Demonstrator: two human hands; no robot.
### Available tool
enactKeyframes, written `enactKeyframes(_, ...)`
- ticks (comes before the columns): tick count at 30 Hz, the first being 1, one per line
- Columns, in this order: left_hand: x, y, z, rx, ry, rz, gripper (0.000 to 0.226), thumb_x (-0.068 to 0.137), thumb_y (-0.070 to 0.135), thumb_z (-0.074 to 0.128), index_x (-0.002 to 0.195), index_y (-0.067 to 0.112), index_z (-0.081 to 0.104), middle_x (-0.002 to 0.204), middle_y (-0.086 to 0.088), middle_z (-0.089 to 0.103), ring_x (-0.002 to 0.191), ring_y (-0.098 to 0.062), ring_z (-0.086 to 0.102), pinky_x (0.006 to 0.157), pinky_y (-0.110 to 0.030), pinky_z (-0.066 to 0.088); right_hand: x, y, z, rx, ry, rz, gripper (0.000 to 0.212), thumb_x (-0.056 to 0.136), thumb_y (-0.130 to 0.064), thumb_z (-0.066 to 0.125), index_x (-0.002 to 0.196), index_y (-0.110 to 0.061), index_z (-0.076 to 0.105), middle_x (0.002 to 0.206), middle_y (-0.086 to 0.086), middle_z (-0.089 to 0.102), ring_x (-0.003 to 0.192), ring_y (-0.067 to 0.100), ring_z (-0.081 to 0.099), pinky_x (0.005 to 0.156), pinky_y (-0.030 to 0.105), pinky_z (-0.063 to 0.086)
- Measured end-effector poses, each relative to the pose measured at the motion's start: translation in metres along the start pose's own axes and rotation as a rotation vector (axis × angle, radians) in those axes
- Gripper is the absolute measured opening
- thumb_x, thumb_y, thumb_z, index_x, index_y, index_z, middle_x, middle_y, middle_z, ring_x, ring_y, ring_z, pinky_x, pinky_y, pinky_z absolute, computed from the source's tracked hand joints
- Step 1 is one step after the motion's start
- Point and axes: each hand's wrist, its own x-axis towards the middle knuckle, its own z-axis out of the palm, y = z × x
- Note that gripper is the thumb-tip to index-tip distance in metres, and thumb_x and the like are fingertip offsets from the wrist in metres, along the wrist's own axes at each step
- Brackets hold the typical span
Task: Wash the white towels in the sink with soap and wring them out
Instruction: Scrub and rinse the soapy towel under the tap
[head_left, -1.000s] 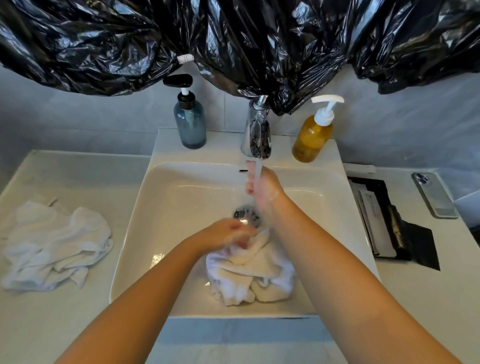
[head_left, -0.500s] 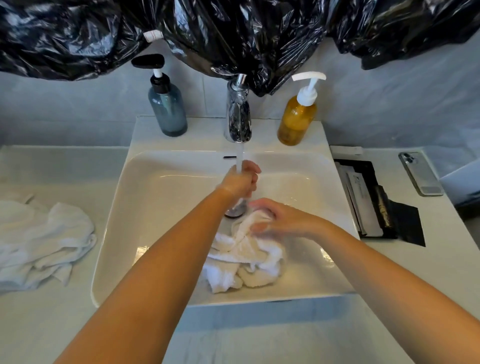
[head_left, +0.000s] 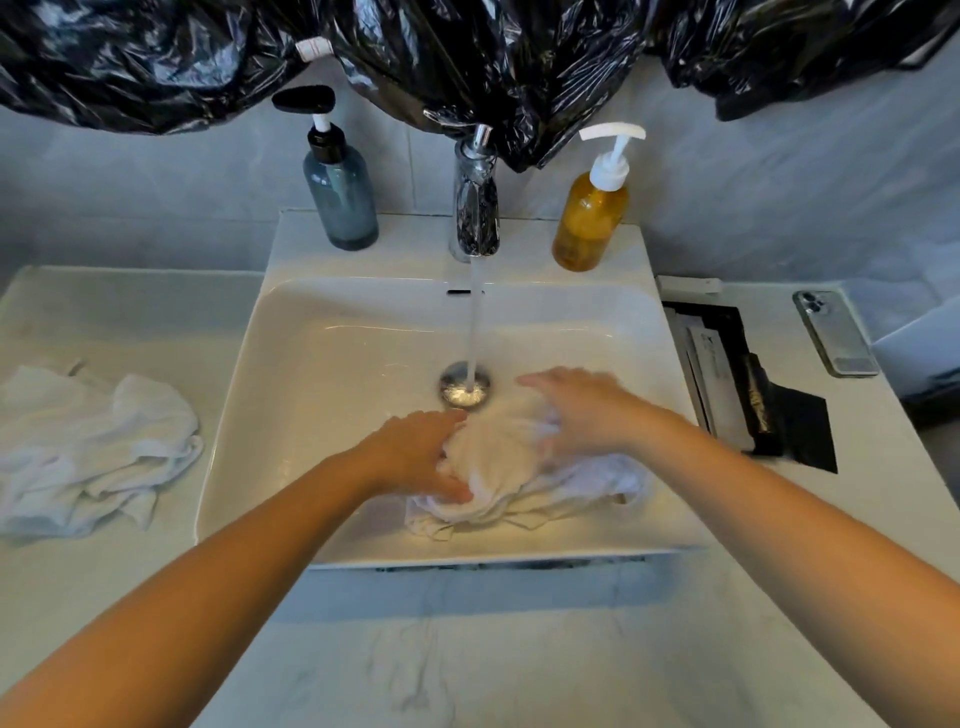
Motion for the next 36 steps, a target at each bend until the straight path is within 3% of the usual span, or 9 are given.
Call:
enactKeyframes(7,-0.002,-0.010,-0.030,0.099,0.263,-0.071,0.047,0.090,0.049,0.064,0.128,0.023,0.057,0.113,0.001,0.058,0.093,-0.014,0.054,0.081,-0.026,0.045,0.011,0.002,0.015,-0.125,0.062,0.181,0.028,0.092,-0.029,0.061,0.113,-0.022,0.044,0.101,0.001,0.057,0.092,0.026,0.054,0.078,0.036,0.032)
enactKeyframes(11,-0.004,-0.023,-0.009,0.250,0.182,0.012,0.083,0.070,0.076,0.065,0.138,0.032,0.044,0.125,0.009,0.047,0.109,-0.014,0.048,0.093,-0.035,0.045,0.014,0.001,0.004,-0.167,0.059,0.363,0.079,0.087,-0.043,0.069,0.149,-0.025,0.023,0.136,0.011,0.046,0.129,0.035,0.043,0.106,0.051,0.030)
enactKeyframes(14,0.003,-0.022,0.002,0.405,0.266,0.003,0.059,0.083,0.057,0.066,0.124,0.018,0.053,0.116,-0.001,0.054,0.108,-0.022,0.053,0.087,-0.034,0.044,0.023,-0.026,0.022,-0.151,0.084,0.052,0.100,0.086,-0.049,0.068,0.158,-0.030,0.002,0.165,0.008,0.010,0.151,0.034,0.010,0.115,0.067,0.002)
enactKeyframes(19,0.003,-0.010,-0.023,-0.275,0.464,-0.060,0.026,0.082,0.017,0.071,0.101,0.017,0.053,0.091,-0.002,0.059,0.084,-0.022,0.057,0.063,-0.030,0.042,0.047,-0.034,0.040,0.036,0.248,-0.011,0.076,0.082,-0.046,0.070,0.145,-0.025,0.034,0.128,0.004,0.050,0.111,0.029,0.056,0.091,0.041,0.041)
enactKeyframes(23,0.011,-0.010,-0.033,-0.977,0.544,-0.027,0.026,0.083,0.020,0.063,0.109,0.017,0.060,0.102,-0.008,0.066,0.094,-0.025,0.065,0.086,-0.041,0.057,0.058,-0.018,0.025,0.434,0.355,0.027,0.034,0.074,-0.042,0.072,0.098,-0.027,0.052,0.096,-0.007,0.044,0.085,0.021,0.054,0.063,0.027,0.037)
enactKeyframes(27,0.027,-0.011,-0.038,-1.479,0.576,0.053,0.031,0.083,0.013,0.062,0.113,0.006,0.062,0.091,-0.008,0.070,0.082,-0.019,0.067,0.070,-0.029,0.055,0.064,-0.010,0.015,0.701,0.399,-0.007,0.047,0.078,-0.032,0.080,0.107,-0.023,0.044,0.101,-0.007,0.051,0.085,0.015,0.051,0.062,0.022,0.038)
enactKeyframes(29,0.035,-0.016,-0.043,-1.407,0.655,-0.022,0.037,0.079,0.019,0.069,0.114,0.009,0.063,0.092,-0.003,0.070,0.080,-0.017,0.067,0.068,-0.028,0.054,0.067,-0.002,0.014,0.804,0.409,0.017,0.059,0.075,-0.040,0.083,0.115,-0.026,0.042,0.107,-0.010,0.052,0.092,0.014,0.053,0.070,0.028,0.043)
enactKeyframes(33,0.045,-0.041,-0.046,-0.544,0.740,-0.357,0.048,0.079,0.033,0.073,0.123,0.022,0.058,0.112,0.001,0.054,0.101,-0.024,0.058,0.086,-0.031,0.046,0.077,0.025,0.025,0.739,0.550,0.190,0.067,0.077,-0.037,0.081,0.134,-0.029,0.047,0.118,-0.008,0.047,0.113,0.015,0.051,0.090,0.035,0.044)
enactKeyframes(36,0.045,-0.050,-0.035,-0.102,0.693,-0.243,0.069,0.071,0.032,0.066,0.137,0.020,0.051,0.131,-0.009,0.041,0.123,-0.033,0.046,0.102,-0.041,0.039,0.082,0.025,0.031,0.432,0.559,0.141,0.051,0.085,-0.040,0.070,0.132,-0.027,0.054,0.128,0.000,0.049,0.120,0.026,0.050,0.098,0.039,0.035)
